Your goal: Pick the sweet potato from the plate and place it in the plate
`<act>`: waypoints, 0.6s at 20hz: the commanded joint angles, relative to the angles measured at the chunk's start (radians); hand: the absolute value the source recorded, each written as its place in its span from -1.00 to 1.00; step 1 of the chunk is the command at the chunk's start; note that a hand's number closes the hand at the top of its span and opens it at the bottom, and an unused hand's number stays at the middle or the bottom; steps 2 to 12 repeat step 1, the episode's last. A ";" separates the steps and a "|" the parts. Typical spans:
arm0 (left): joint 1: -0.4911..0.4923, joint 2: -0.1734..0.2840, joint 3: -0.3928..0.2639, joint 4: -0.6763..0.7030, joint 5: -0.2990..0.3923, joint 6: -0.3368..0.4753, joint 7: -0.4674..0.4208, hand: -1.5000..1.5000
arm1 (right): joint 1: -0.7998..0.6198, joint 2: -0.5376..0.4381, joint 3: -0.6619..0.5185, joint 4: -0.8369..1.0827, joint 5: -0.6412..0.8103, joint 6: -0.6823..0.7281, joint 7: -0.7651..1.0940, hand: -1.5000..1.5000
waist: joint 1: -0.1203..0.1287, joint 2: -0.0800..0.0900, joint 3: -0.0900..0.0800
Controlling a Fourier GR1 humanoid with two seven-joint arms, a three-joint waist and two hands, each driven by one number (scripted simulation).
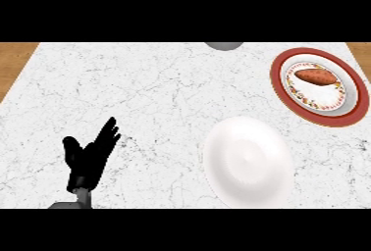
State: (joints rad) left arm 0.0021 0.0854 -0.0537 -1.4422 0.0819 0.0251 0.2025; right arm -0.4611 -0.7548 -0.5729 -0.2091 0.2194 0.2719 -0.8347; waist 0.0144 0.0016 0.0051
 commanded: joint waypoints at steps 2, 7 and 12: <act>-0.024 -0.029 -0.014 0.025 -0.028 0.036 0.039 0.00 | 0.014 0.027 0.029 -0.013 0.005 -0.025 -0.017 -1.00 | -0.002 0.003 -0.003; -0.024 -0.029 -0.014 0.025 -0.028 0.036 0.039 0.00 | 0.014 0.027 0.029 -0.013 0.005 -0.025 -0.017 -1.00 | -0.002 0.003 -0.003; -0.024 -0.029 -0.014 0.025 -0.028 0.036 0.039 0.00 | 0.014 0.027 0.029 -0.013 0.005 -0.025 -0.017 -1.00 | -0.002 0.003 -0.003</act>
